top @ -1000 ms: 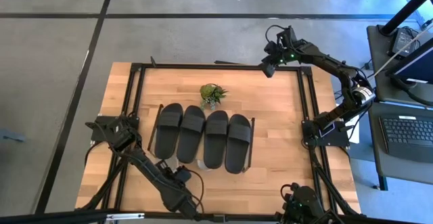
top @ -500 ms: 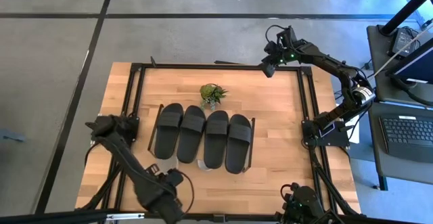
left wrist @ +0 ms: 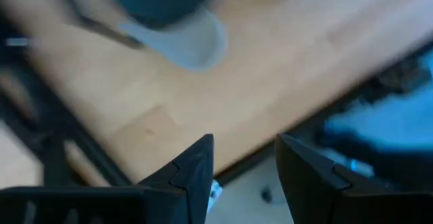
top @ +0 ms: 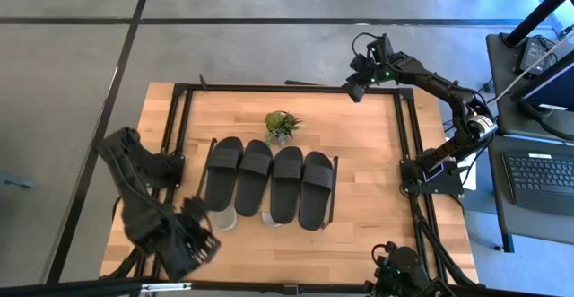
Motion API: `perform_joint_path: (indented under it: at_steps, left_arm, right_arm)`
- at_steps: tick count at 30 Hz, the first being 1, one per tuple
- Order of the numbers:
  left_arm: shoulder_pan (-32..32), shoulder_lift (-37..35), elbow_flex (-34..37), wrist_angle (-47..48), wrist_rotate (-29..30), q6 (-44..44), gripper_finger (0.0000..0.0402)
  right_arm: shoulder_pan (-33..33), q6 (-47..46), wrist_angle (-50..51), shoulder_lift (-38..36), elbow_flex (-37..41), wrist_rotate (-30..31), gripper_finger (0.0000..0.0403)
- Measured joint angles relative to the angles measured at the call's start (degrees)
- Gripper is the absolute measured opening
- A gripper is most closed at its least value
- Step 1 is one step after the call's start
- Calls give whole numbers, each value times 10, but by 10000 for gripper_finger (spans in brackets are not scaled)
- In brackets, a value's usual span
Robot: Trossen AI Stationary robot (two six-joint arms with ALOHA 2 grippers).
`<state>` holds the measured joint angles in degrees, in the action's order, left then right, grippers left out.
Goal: Pick and place slides into the shelf
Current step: Adjust the shelf
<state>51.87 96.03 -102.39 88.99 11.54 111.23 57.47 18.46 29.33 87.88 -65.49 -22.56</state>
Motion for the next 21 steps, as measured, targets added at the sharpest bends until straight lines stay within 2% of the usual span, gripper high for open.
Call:
perform_joint_path:
  at_steps: [6,9,21]
  left_arm:
    - [4,-71,30,13,11,131,149]
    - [5,-105,64,11,3,169,149]
    - [-17,-264,268,11,-9,172,149]
  right_arm:
    - [0,-1,-1,0,0,0,165]
    - [0,-1,-9,0,0,0,165]
    - [0,-31,-32,0,0,0,165]
